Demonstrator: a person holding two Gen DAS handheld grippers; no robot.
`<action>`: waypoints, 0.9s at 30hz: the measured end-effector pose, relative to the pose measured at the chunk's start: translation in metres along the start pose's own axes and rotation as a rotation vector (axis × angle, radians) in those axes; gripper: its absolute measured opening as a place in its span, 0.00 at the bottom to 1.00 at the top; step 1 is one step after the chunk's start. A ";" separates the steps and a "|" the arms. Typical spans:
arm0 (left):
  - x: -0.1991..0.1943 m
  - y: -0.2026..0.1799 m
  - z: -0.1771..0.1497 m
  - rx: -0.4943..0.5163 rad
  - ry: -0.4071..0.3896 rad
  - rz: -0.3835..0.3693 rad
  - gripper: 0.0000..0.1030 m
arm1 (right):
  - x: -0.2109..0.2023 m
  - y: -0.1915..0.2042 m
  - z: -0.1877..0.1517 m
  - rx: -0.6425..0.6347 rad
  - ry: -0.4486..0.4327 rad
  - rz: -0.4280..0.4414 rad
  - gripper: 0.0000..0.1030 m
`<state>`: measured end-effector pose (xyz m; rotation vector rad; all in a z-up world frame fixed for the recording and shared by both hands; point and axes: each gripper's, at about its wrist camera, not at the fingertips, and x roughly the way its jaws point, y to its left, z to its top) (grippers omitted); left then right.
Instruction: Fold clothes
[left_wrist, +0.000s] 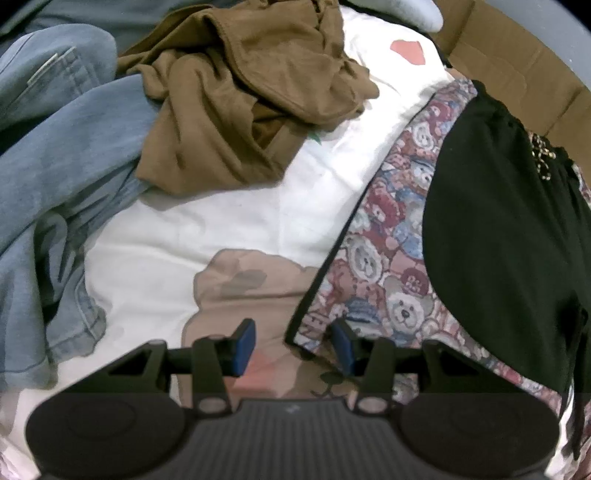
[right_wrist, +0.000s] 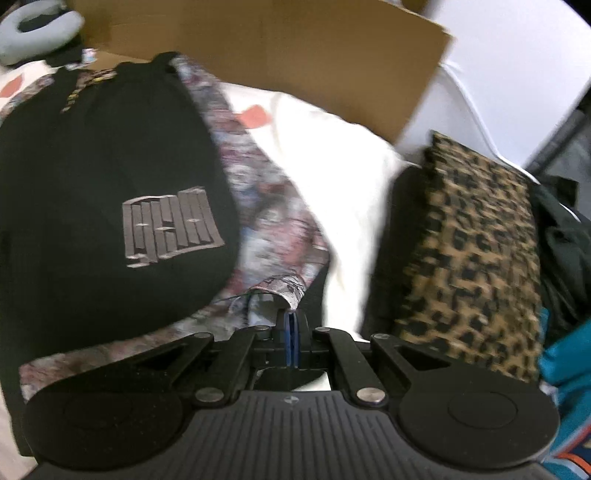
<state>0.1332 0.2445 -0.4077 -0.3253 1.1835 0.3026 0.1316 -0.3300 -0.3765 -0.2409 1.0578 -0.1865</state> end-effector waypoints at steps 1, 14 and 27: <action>0.000 0.000 0.000 0.000 0.001 0.001 0.47 | -0.001 -0.007 -0.002 0.015 -0.004 -0.022 0.01; 0.003 0.000 0.002 -0.002 0.006 0.020 0.47 | 0.003 -0.062 -0.012 0.239 -0.047 -0.069 0.02; 0.003 -0.006 0.008 0.022 -0.003 0.010 0.47 | 0.047 -0.049 -0.010 0.208 0.018 -0.001 0.05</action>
